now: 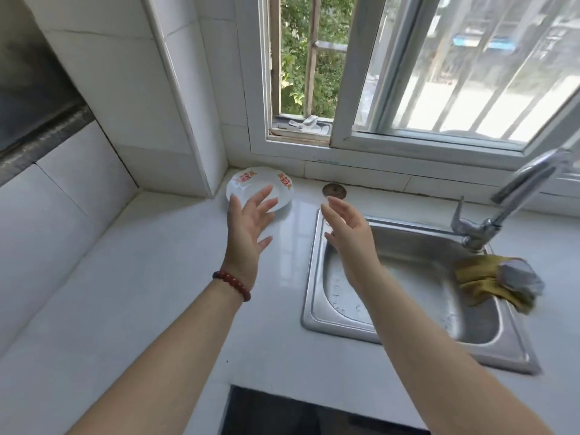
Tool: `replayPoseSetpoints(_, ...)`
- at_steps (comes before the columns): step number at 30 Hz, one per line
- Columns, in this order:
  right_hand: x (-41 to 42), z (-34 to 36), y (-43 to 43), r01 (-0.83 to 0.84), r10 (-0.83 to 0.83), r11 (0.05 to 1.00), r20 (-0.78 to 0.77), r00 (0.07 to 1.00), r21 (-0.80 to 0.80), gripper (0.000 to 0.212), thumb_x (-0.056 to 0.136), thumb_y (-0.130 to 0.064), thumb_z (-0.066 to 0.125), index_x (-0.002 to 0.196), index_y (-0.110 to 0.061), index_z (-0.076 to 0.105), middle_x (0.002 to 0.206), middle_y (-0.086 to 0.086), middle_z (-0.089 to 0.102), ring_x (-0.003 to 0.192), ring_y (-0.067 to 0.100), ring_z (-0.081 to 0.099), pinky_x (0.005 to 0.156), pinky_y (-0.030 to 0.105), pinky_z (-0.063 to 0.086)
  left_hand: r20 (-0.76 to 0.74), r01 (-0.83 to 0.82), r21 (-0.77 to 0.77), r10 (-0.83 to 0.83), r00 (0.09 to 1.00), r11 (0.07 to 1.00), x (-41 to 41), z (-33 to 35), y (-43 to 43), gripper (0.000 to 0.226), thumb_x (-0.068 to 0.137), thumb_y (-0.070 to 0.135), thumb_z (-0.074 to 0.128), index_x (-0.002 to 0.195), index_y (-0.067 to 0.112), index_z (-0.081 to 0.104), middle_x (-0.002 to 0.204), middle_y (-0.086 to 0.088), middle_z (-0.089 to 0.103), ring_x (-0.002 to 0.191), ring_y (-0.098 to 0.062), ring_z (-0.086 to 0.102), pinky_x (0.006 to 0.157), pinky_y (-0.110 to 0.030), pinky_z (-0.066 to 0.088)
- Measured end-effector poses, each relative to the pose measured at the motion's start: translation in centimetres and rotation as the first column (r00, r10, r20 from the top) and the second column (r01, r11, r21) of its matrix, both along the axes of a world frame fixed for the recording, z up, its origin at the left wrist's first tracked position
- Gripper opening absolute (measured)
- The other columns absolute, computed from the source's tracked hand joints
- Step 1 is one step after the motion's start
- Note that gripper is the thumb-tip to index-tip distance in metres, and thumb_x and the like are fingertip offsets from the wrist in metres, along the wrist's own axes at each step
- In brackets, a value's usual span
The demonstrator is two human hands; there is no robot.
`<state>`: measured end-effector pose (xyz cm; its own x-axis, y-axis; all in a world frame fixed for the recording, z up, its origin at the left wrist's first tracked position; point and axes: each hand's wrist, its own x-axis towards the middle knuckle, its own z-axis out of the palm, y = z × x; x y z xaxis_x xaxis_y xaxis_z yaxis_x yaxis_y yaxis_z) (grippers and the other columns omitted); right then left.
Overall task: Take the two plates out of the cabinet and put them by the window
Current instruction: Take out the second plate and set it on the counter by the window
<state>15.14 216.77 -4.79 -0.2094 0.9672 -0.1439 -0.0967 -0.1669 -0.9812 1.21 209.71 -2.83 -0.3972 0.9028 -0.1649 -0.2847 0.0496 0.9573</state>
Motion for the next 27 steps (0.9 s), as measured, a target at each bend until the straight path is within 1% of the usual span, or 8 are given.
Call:
replayPoseSetpoints(5,3.3,1.0,-6.4,0.103,-0.102,0.994,-0.02,0.995,0.027,0.026,0.083,-0.032,0.068,0.109,-0.028,0.063,0.108,-0.009,0.065,0.099,0.01,0.061,0.091,0.032,0.048,-0.057,0.115,0.027,-0.113,0.992,0.993,2.8,1.1,-4.7,0.061,0.076,0.068,0.02,0.117,0.04,0.056,0.13,0.008,0.055,0.121,-0.01,0.046,0.102,-0.046,0.03)
replayPoseSetpoints(8,5.8,1.7,-10.0,0.165,-0.167,0.983,0.011,0.986,0.078,0.023,0.084,-0.033,0.066,0.107,-0.029,0.064,0.11,-0.011,0.066,0.103,0.004,0.061,0.095,0.037,0.049,-0.09,0.204,0.054,-0.198,0.976,0.978,4.9,1.8,-6.9,0.059,0.079,0.066,0.021,0.118,0.038,0.054,0.131,0.006,0.053,0.123,-0.014,0.045,0.103,-0.046,0.03)
replayPoseSetpoints(11,8.8,2.5,-13.5,0.242,-0.246,0.963,0.026,0.969,0.115,0.022,0.086,-0.033,0.064,0.107,-0.029,0.063,0.112,-0.01,0.064,0.106,0.005,0.06,0.094,0.038,0.05,-0.077,0.306,0.087,-0.3,0.951,0.948,7.8,2.4,-8.6,0.054,0.083,0.064,0.021,0.117,0.038,0.054,0.13,0.007,0.054,0.121,-0.012,0.047,0.103,-0.047,0.03)
replayPoseSetpoints(15,13.6,3.8,-17.7,0.359,-0.363,0.924,0.012,0.932,0.133,0.019,0.085,-0.035,0.064,0.104,-0.031,0.064,0.111,-0.011,0.064,0.111,0.01,0.059,0.096,0.039,0.048,-0.056,0.422,0.12,-0.419,0.906,0.898,12.9,3.3,-10.5,0.057,0.077,0.063,0.024,0.113,0.035,0.057,0.126,0.004,0.056,0.113,-0.013,0.05,0.095,-0.043,0.034)
replayPoseSetpoints(19,18.6,5.1,-21.3,0.479,-0.48,0.867,-0.033,0.877,0.136,0.013,0.086,-0.032,0.064,0.099,-0.031,0.065,0.114,-0.004,0.065,0.113,0.014,0.058,0.097,0.04,0.047,-0.071,0.547,0.151,-0.543,0.837,0.823,18.3,4.4,-12.2,0.056,0.074,0.061,0.025,0.109,0.034,0.059,0.123,0.004,0.059,0.114,-0.015,0.052,0.088,-0.039,0.036)
replayPoseSetpoints(21,21.1,5.5,-23.0,0.542,-0.542,0.826,-0.041,0.839,0.154,0.011,0.086,-0.033,0.064,0.097,-0.031,0.065,0.111,-0.006,0.065,0.11,0.012,0.06,0.096,0.039,0.048,-0.083,0.609,0.165,-0.604,0.792,0.776,21.1,4.8,-12.9,0.057,0.074,0.061,0.025,0.11,0.031,0.058,0.123,0.003,0.059,0.115,-0.014,0.052,0.087,-0.037,0.036)
replayPoseSetpoints(24,24.9,5.7,-25.6,0.618,-0.621,0.767,-0.041,0.782,0.169,0.014,0.085,-0.036,0.064,0.099,-0.032,0.064,0.115,-0.008,0.063,0.111,0.011,0.059,0.091,0.033,0.051,-0.074,0.688,0.164,-0.687,0.723,0.707,25.5,5.3,-14.0,0.062,0.074,0.062,0.028,0.115,0.027,0.059,0.123,0.002,0.06,0.113,-0.012,0.053,0.086,-0.035,0.037)
replayPoseSetpoints(27,28.6,5.7,-28.5,0.687,-0.693,0.703,-0.039,0.72,0.183,0.02,0.083,-0.043,0.064,0.101,-0.034,0.065,0.117,-0.012,0.063,0.112,0.01,0.06,0.083,0.024,0.051,-0.058,0.751,0.157,-0.753,0.655,0.641,30.1,5.5,-15.7,0.058,0.077,0.061,0.033,0.115,0.026,0.059,0.124,0.002,0.06,0.114,-0.014,0.053,0.091,-0.038,0.038)
